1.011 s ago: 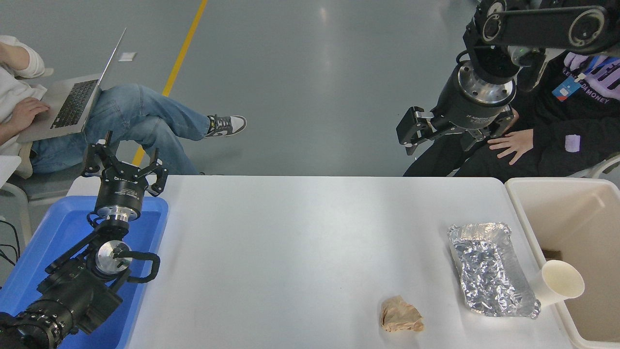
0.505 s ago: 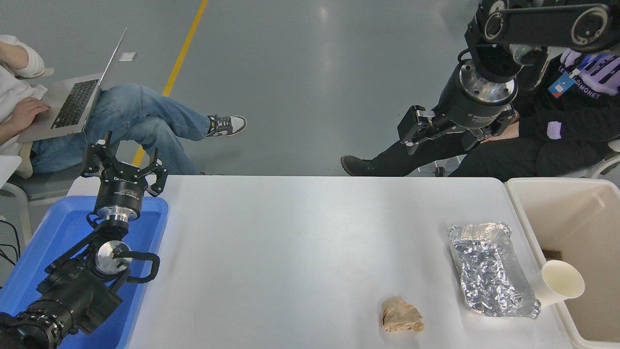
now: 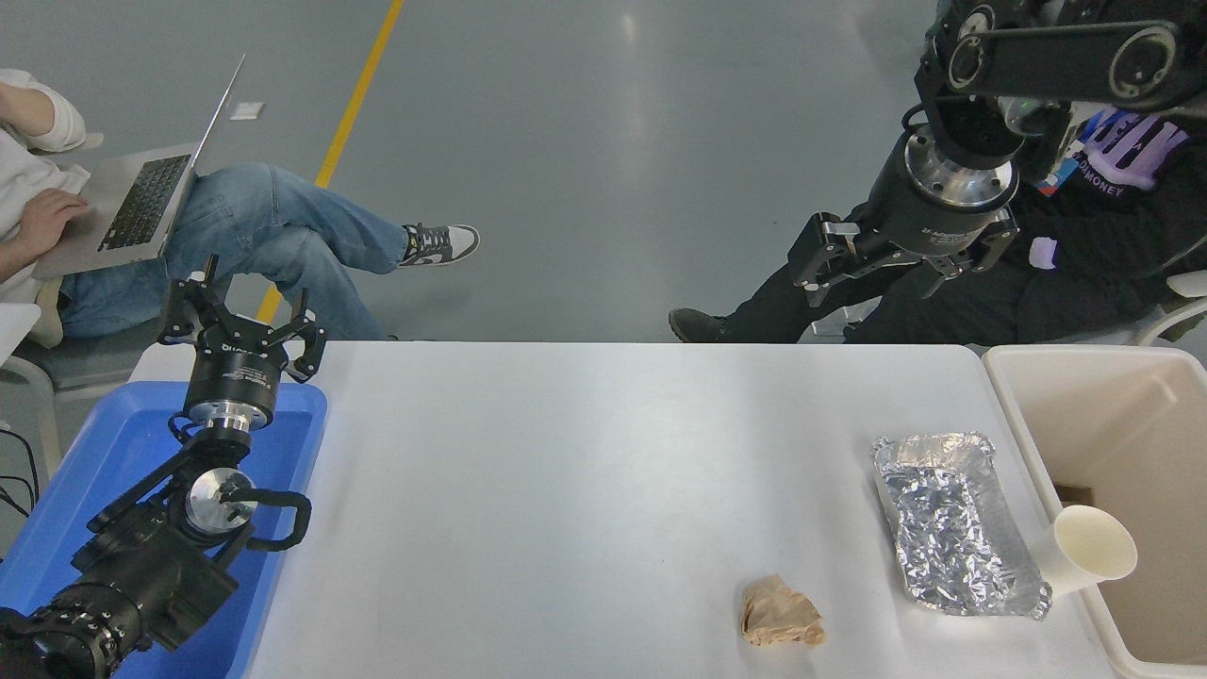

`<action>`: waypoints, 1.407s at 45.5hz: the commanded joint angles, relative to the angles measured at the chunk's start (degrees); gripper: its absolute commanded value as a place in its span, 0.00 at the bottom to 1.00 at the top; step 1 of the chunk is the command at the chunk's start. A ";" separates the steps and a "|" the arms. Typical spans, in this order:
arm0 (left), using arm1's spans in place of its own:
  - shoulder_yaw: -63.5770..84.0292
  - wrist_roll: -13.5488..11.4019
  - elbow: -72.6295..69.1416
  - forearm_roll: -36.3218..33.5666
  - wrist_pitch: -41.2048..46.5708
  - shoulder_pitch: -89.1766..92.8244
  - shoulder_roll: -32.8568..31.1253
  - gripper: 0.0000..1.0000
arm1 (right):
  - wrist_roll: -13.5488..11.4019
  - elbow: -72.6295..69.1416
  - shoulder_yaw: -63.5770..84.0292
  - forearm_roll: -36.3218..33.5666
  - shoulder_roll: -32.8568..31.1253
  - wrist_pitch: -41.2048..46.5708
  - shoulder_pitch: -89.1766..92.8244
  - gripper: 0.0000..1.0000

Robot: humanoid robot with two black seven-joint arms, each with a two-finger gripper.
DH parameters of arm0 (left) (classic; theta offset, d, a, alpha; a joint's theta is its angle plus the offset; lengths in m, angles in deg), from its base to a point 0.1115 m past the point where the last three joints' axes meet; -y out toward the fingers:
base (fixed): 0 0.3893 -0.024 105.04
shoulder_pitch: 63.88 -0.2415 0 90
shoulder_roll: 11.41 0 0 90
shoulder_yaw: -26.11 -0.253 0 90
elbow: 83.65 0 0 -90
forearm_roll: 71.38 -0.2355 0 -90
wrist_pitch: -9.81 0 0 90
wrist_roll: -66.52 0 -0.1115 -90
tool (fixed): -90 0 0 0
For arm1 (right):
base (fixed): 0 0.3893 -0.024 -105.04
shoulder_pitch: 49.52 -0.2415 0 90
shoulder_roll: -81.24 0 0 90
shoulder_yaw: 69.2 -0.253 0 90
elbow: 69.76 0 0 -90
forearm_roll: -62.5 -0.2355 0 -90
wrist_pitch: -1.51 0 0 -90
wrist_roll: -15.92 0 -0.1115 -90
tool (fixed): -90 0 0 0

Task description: Pick up paper cup place in dustbin

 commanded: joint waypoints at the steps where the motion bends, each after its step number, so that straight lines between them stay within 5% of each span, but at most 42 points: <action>1: 0.00 0.00 0.05 -0.04 0.01 0.00 0.01 0.99 | 0.00 -0.22 2.38 0.00 -0.39 0.00 0.42 1.00; 13: 0.00 0.00 -0.03 0.05 0.01 0.00 -0.08 0.99 | 0.09 0.04 4.23 -1.76 -1.35 0.00 2.00 1.00; 23: 0.00 0.00 0.05 0.05 0.01 0.00 0.01 0.99 | -0.09 0.66 9.75 5.79 -9.26 0.00 8.85 1.00; 36: 0.00 0.00 0.05 0.05 0.01 0.00 -0.08 0.99 | 0.00 0.92 11.70 6.06 -23.58 0.00 14.04 1.00; 47: 0.00 0.00 -0.03 0.05 0.01 0.09 0.01 0.99 | 0.00 4.08 10.21 6.06 -31.32 -11.32 23.35 1.00; 64: 0.00 0.00 -0.03 -0.04 0.01 0.00 -0.08 0.99 | 0.00 4.43 -0.25 5.97 -31.50 -24.34 37.24 1.00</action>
